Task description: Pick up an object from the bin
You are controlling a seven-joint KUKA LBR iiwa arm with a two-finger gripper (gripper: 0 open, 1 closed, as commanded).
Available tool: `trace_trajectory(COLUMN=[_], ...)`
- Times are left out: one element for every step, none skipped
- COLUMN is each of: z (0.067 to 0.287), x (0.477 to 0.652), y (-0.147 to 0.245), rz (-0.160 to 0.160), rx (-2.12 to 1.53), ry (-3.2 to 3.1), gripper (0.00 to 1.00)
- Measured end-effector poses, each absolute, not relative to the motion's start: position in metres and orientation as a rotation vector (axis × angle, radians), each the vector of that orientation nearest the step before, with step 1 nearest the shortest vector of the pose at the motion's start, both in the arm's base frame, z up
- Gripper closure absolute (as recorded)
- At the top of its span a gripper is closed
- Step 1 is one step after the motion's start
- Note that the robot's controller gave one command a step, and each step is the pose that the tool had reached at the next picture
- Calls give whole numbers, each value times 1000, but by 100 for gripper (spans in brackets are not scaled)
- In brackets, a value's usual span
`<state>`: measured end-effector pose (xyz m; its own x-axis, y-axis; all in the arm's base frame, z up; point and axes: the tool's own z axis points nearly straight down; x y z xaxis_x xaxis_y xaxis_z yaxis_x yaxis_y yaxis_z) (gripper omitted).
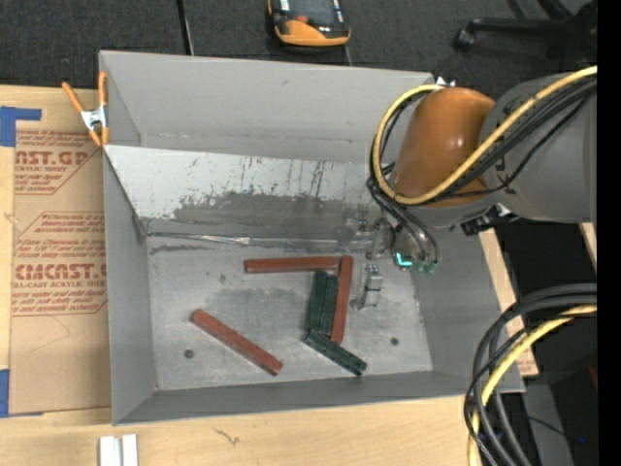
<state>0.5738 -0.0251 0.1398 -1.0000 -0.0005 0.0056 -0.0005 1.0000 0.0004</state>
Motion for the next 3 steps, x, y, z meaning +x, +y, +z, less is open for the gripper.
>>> trace_trajectory(z=[143,116,110], x=[576,571,562], y=[-25,-17,1], rz=[0,2,-1], rx=[1,397,1120], ry=[-3143,-3122,-2937], gripper=[0,0,0])
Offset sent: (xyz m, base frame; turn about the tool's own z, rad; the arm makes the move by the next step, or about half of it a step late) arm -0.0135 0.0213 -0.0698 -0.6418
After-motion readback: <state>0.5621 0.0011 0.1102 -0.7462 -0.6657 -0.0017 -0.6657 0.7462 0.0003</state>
